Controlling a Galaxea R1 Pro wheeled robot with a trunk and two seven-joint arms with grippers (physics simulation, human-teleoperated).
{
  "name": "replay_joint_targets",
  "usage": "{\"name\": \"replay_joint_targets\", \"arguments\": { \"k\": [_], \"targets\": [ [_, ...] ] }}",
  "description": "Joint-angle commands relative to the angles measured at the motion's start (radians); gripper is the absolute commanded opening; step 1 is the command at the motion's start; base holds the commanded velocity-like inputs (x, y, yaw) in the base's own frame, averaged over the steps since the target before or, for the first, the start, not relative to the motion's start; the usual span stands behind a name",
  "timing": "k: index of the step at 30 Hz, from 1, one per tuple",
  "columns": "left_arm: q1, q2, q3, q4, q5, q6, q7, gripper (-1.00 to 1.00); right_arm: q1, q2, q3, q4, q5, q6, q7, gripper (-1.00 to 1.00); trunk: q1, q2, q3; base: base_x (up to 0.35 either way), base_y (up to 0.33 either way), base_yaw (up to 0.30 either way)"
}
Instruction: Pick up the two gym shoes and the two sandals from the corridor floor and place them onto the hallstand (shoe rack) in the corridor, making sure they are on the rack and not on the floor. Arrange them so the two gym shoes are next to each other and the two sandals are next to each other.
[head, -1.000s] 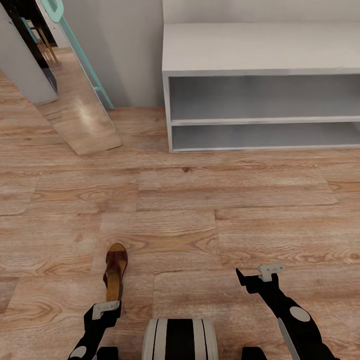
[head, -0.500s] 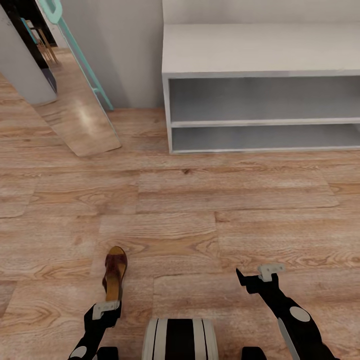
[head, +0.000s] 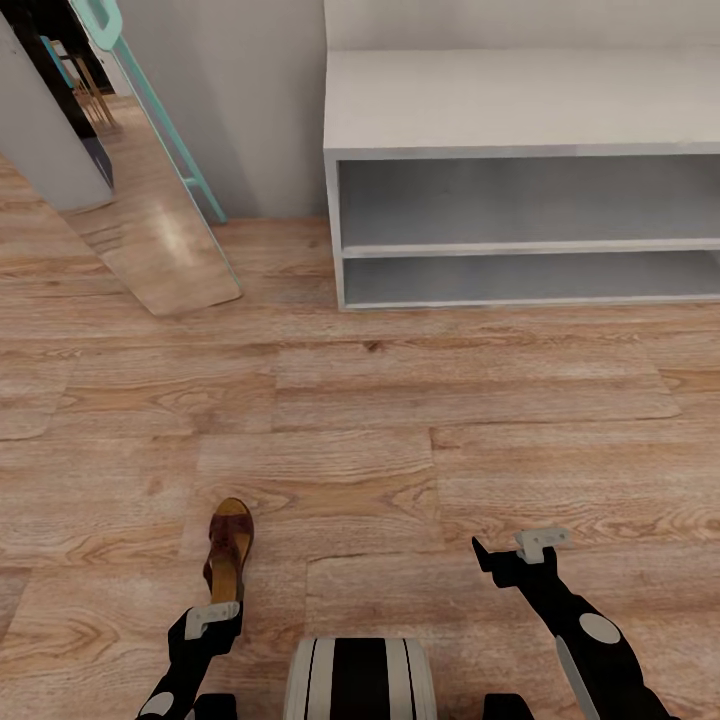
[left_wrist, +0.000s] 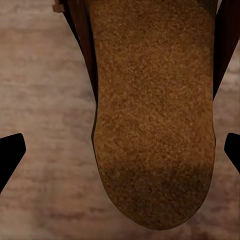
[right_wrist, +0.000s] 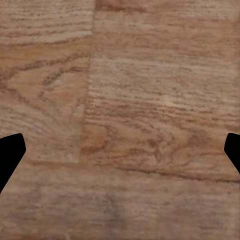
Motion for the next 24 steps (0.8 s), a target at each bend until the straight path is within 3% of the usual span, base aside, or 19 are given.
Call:
{"name": "replay_joint_targets", "arguments": {
  "k": [1, 4, 5, 24],
  "targets": [
    [0.000, 0.000, -0.002, 0.001, 0.006, -0.003, 0.000, 1.00, 0.000, 0.000, -0.002, -0.001, 0.002, 0.005, 0.006, 1.00, 0.000, 0.000, 0.000, 0.004, 0.000, 0.000],
    [0.000, 0.000, -0.001, 0.001, 0.006, -0.004, 0.000, 1.00, 0.000, 0.000, -0.002, -0.001, 0.002, 0.005, 0.006, 1.00, 0.000, 0.000, 0.000, 0.003, 0.000, 0.000],
    [0.000, 0.000, -0.001, 0.001, 0.006, -0.004, -0.001, -1.00, 0.000, 0.000, -0.002, -0.001, 0.002, 0.005, 0.006, 1.00, 0.000, 0.000, 0.000, 0.002, 0.000, 0.000],
    [-0.001, 0.003, 0.001, 0.001, 0.008, -0.004, 0.000, -1.00, 0.000, 0.000, -0.002, -0.001, 0.002, 0.005, 0.006, 1.00, 0.000, 0.000, 0.000, 0.000, 0.000, 0.000]
  ]
}}
